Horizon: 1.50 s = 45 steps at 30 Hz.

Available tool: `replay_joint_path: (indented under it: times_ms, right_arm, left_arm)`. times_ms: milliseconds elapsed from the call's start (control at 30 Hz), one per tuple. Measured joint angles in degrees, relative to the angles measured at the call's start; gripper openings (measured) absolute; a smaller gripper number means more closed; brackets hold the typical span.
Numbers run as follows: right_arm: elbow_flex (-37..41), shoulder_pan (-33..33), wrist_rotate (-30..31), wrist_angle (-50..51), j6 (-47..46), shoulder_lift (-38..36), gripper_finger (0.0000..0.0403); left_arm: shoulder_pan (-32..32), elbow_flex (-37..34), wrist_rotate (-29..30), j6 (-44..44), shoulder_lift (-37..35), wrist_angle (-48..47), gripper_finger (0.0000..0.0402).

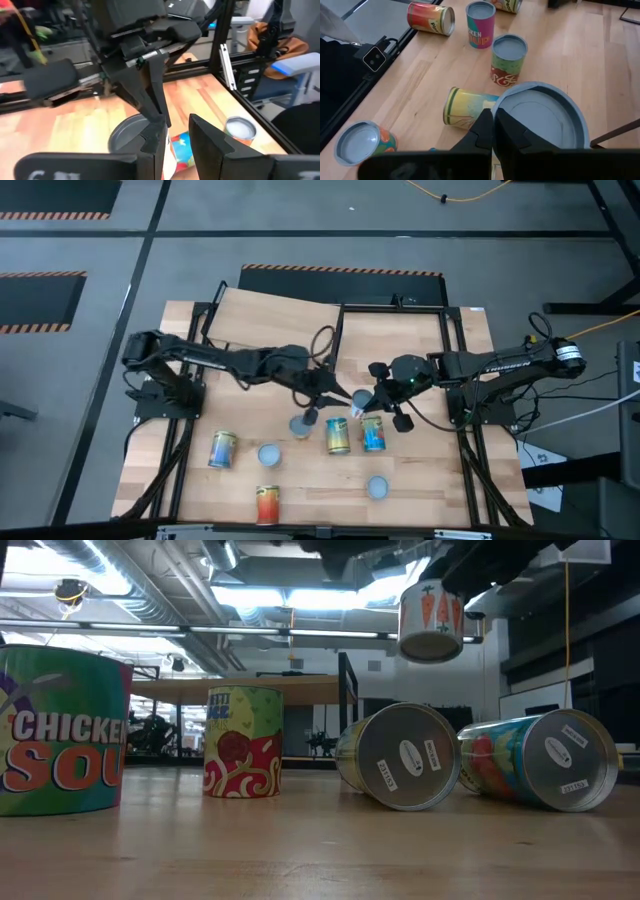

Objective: Pick and place cans onto a shelf
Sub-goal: Put the white canned carrot on the shelf

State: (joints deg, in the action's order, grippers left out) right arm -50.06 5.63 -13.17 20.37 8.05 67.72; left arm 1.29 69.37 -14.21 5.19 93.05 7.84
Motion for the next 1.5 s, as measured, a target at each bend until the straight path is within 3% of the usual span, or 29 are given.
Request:
replay_joint_path:
  times_ms: [600, 933, 1500]
  right_arm:
    - [-0.01, -0.09, -6.22, -8.92, -6.55, 0.02, 0.0010]
    - [0.00, -0.04, -6.73, -10.19, -8.02, 0.04, 0.0010]
    - [0.09, -0.07, -6.47, -10.84, -8.35, 0.09, 0.0010]
  left_arm:
    - [-0.31, 1.94, -3.54, 0.02, 2.56, -2.67, 0.0078]
    - [-0.38, 1.94, -6.28, -0.10, 2.56, -2.94, 0.0078]
    - [-0.31, 1.94, -4.92, -0.10, 2.50, -4.02, 0.0078]
